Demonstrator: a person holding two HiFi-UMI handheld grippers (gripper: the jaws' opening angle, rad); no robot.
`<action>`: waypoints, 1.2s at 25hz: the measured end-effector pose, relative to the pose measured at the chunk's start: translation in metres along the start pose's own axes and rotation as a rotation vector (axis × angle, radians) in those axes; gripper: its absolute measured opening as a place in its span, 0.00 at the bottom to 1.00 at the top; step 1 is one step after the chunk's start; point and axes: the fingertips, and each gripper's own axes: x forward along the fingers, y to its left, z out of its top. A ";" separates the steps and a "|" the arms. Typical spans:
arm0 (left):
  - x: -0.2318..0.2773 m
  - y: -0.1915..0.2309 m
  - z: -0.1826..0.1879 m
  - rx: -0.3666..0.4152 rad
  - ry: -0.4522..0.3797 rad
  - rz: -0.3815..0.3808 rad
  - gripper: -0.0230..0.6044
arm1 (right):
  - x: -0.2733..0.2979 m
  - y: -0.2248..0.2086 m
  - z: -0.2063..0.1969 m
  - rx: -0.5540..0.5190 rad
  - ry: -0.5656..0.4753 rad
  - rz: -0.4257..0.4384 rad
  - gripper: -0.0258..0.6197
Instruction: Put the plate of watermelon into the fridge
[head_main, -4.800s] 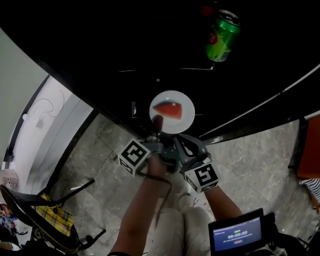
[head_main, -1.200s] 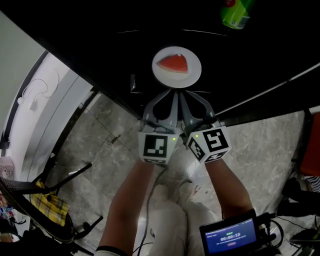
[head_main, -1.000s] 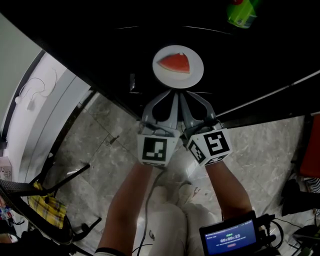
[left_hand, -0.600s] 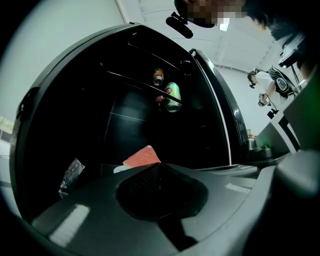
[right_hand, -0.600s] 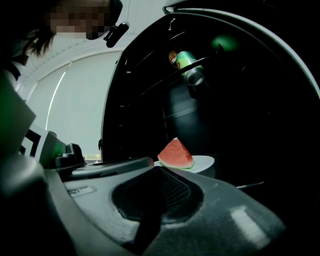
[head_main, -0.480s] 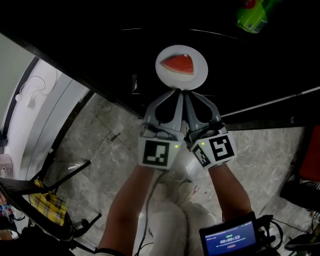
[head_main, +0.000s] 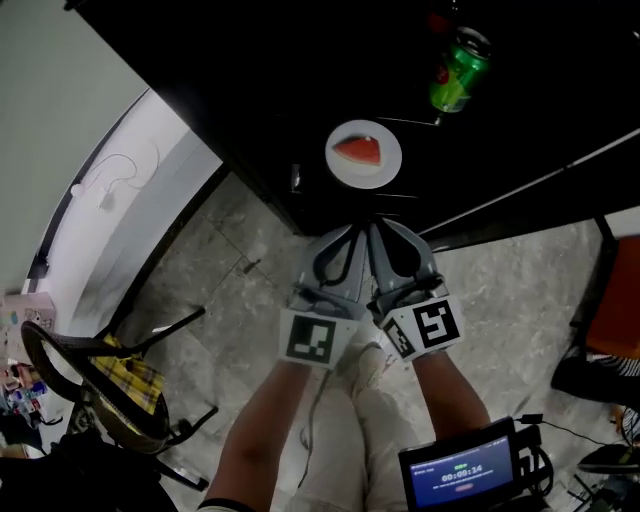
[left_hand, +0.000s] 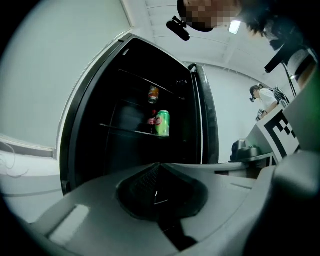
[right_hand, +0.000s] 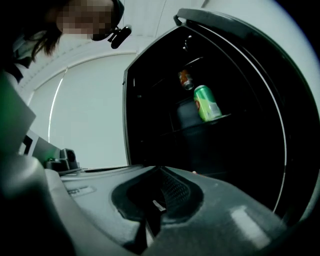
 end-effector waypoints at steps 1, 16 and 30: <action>-0.007 -0.006 0.014 -0.009 0.003 0.000 0.04 | -0.007 0.007 0.013 0.005 0.002 0.002 0.04; -0.057 -0.088 0.236 -0.023 -0.008 -0.144 0.04 | -0.080 0.075 0.230 0.008 -0.037 0.032 0.04; -0.106 -0.132 0.385 -0.098 -0.096 -0.241 0.04 | -0.129 0.140 0.369 -0.088 -0.106 0.108 0.04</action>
